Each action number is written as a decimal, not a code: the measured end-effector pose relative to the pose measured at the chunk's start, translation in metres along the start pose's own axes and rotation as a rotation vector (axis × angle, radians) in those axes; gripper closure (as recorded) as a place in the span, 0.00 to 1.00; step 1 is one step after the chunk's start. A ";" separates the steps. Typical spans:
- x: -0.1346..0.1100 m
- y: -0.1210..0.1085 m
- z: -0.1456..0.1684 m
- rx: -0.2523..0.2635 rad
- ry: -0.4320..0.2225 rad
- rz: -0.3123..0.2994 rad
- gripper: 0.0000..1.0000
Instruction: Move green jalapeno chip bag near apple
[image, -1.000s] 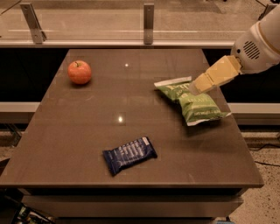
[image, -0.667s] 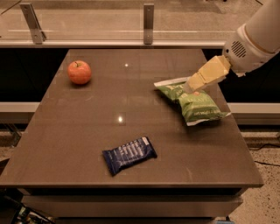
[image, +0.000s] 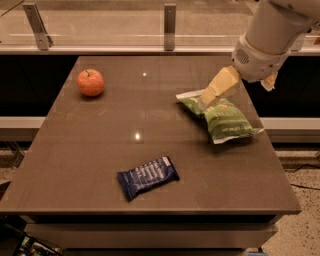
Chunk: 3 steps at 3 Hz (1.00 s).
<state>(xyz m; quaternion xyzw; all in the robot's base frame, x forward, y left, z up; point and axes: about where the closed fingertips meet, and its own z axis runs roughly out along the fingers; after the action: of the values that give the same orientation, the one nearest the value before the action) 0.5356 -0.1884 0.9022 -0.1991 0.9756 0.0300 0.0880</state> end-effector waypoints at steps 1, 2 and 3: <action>-0.010 0.005 0.017 0.008 0.060 0.004 0.00; -0.018 0.014 0.030 -0.005 0.087 -0.005 0.00; -0.018 0.015 0.045 -0.014 0.123 0.000 0.00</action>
Offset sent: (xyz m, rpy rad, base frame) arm 0.0174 0.0331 -0.0381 -0.0380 0.1382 0.0197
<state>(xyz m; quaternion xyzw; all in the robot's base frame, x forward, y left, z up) 0.5535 -0.1631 0.8612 -0.2010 0.9789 0.0246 0.0266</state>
